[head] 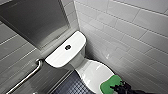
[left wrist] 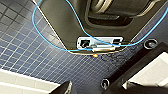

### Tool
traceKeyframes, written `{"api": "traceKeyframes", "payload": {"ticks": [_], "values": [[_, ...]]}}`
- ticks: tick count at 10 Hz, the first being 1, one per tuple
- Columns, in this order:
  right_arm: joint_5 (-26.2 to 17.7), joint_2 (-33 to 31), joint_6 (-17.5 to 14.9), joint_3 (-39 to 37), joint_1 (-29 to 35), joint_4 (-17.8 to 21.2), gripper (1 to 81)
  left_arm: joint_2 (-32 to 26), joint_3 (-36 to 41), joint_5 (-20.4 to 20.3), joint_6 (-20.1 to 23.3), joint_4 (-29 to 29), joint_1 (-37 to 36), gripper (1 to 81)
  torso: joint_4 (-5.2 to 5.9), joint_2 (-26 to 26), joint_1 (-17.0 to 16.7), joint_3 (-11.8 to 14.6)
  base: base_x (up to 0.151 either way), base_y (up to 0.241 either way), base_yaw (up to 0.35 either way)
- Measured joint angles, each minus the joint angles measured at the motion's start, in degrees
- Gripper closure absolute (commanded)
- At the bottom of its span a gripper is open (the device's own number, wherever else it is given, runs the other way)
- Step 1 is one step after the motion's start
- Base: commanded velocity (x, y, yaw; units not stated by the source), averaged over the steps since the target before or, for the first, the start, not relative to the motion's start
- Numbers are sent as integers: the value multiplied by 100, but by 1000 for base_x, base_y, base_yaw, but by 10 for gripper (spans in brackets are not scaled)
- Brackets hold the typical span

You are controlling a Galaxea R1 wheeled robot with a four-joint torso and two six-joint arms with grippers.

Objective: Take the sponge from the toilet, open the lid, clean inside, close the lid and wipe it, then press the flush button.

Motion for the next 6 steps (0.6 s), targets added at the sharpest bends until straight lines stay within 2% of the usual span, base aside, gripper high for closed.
{"api": "traceKeyframes", "payload": {"ticks": [2, 3, 6], "values": [[140, 436, -20, -77, 171, 176, 811, -2, -5, 0, 0, 0, 0, 10, 0, 0, 0, 0, 0, 0, 0], [199, 729, -39, -350, 288, 239, 811, 0, -5, 2, 0, 0, 0, 10, 0, 0, 0, 0, 0, 0, 0], [243, 1688, -107, -1809, 616, 363, 811, -5, -5, 0, -2, -2, 0, 10, 0, 0, 0, 0, 0, 0, 0]]}}
